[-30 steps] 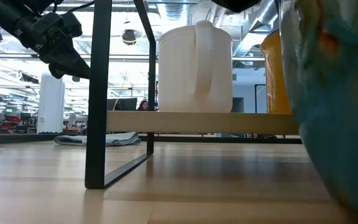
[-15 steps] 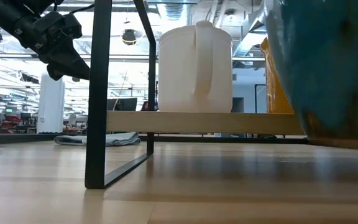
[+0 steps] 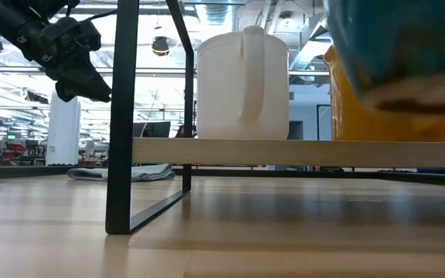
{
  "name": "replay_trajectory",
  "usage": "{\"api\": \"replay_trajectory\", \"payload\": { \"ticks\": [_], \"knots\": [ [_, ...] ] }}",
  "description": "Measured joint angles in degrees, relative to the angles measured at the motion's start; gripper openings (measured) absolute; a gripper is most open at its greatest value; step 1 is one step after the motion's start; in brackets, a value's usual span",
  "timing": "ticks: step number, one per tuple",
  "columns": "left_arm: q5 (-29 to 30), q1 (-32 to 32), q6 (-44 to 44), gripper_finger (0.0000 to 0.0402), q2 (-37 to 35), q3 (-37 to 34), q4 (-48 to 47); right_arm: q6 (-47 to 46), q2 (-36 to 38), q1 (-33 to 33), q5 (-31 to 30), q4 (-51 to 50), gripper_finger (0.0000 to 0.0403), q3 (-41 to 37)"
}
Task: Stack small to large cups/mugs on shelf
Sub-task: Put the green mug on the shelf
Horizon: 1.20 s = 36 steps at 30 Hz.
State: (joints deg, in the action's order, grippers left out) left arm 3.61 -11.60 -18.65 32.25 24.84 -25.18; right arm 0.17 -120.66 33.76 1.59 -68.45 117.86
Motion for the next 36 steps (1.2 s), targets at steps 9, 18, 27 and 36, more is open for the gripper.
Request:
{"api": "replay_trajectory", "payload": {
  "ticks": [9, 18, 27, 36],
  "knots": [
    [0.1, 0.0, 0.2, 0.0121, 0.0, 0.0, -1.0, -2.3, 0.0, -0.1, -0.1, -0.8, 0.0029, 8.6],
    [0.1, 0.0, 0.0, 0.0121, 0.0, 0.0, -4.8, -11.5, 3.8, -2.4, -3.6, -7.4, 0.0029, 15.9],
    [0.0, 0.0, 0.0, 0.0121, 0.0, 0.0, -5.0, -19.2, 10.1, -4.3, -4.9, -14.9, 0.0029, 16.0],
    [0.0, 0.0, -3.0, 0.0121, 0.0, 0.0, -5.0, -28.8, 16.7, -5.9, -8.4, -22.1, 0.0029, 15.8]
  ]
}}
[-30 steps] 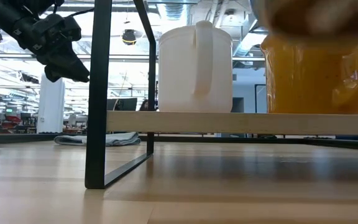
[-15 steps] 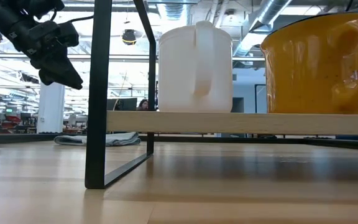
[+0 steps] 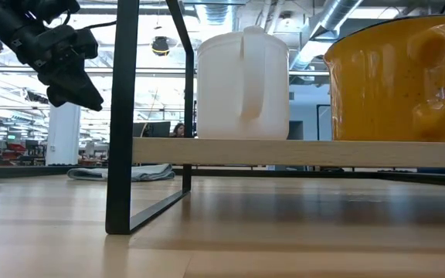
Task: Stack small to large cups/mugs on shelf
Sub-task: Put the green mug on the shelf
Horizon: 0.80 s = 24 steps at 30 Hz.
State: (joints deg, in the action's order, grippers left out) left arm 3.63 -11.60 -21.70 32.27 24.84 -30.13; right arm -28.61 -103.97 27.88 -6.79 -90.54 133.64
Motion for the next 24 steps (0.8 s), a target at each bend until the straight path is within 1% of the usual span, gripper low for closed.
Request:
{"api": "replay_trajectory", "payload": {
  "ticks": [6, 10, 12, 17, 24],
  "knots": [
    [0.0, 0.0, 2.0, 0.0121, 0.0, 0.0, 0.1, -0.4, 4.2, -1.7, -2.5, 0.3, 0.0029, -0.1],
    [0.2, 0.0, 3.3, 0.0121, 0.0, 0.0, 0.1, 1.5, 7.0, -4.8, -5.6, 0.6, 0.0029, -0.2],
    [0.3, 0.0, 4.5, 0.0121, 0.0, 0.0, 0.1, 3.0, 8.3, -7.0, -6.1, 0.6, 0.0029, -1.5],
    [0.3, 0.0, 7.4, 0.0121, 0.0, 0.0, 0.1, 6.4, 13.3, -13.2, -5.1, 0.4, 0.0029, -11.5],
    [2.3, 0.0, 7.7, 0.0121, 0.0, 0.0, 0.2, 6.2, 23.0, -18.5, -4.6, 0.4, 0.0029, -28.4]
  ]
}}
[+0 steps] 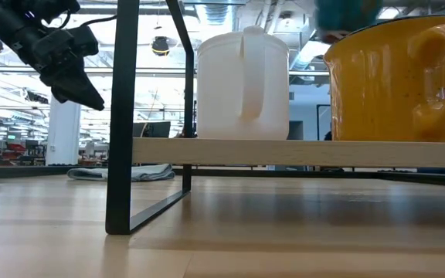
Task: Stack small to large cups/mugs on shelf
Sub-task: Put the green mug on the shelf
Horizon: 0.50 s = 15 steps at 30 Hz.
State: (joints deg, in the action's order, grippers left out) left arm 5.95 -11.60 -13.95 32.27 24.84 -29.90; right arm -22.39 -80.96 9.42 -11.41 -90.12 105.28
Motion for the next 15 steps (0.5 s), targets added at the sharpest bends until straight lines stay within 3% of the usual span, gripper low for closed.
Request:
{"api": "replay_trajectory", "payload": {
  "ticks": [8, 15],
  "knots": [
    [0.9, 0.0, -0.7, 0.0121, 0.0, 0.0, 2.5, -7.2, 12.2, -1.9, -0.6, 0.2, 0.0029, -13.7],
    [1.0, 0.0, -0.8, 0.0121, 0.0, 0.0, 7.3, -16.5, 19.7, 3.6, 1.4, 0.1, 0.0029, -24.6]
  ]
}}
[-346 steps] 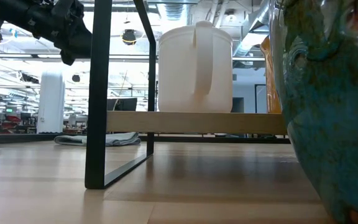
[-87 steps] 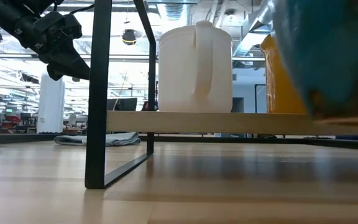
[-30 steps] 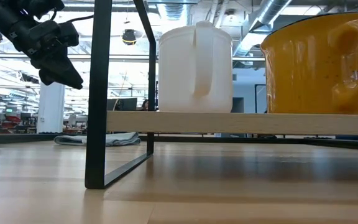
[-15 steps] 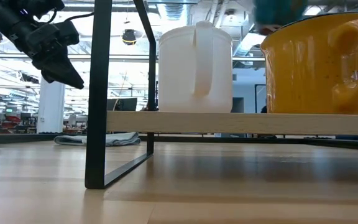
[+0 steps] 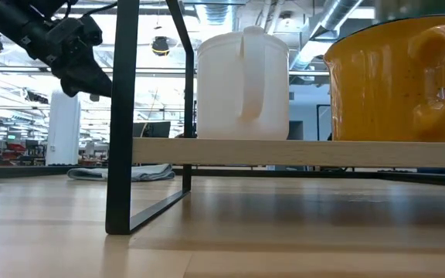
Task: Stack small to large cups/mugs on shelf
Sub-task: Put the green mug on the shelf
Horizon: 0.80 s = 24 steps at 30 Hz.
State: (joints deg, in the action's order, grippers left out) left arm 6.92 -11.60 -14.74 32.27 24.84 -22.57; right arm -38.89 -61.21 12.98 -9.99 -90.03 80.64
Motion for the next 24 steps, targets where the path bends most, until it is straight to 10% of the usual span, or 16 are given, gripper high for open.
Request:
{"api": "replay_trajectory", "payload": {
  "ticks": [24],
  "knots": [
    [0.0, 0.0, -2.4, 0.0121, 0.0, 0.0, 3.0, -31.8, 1.9, 27.3, 1.2, 17.6, 0.0029, -25.4]
  ]
}}
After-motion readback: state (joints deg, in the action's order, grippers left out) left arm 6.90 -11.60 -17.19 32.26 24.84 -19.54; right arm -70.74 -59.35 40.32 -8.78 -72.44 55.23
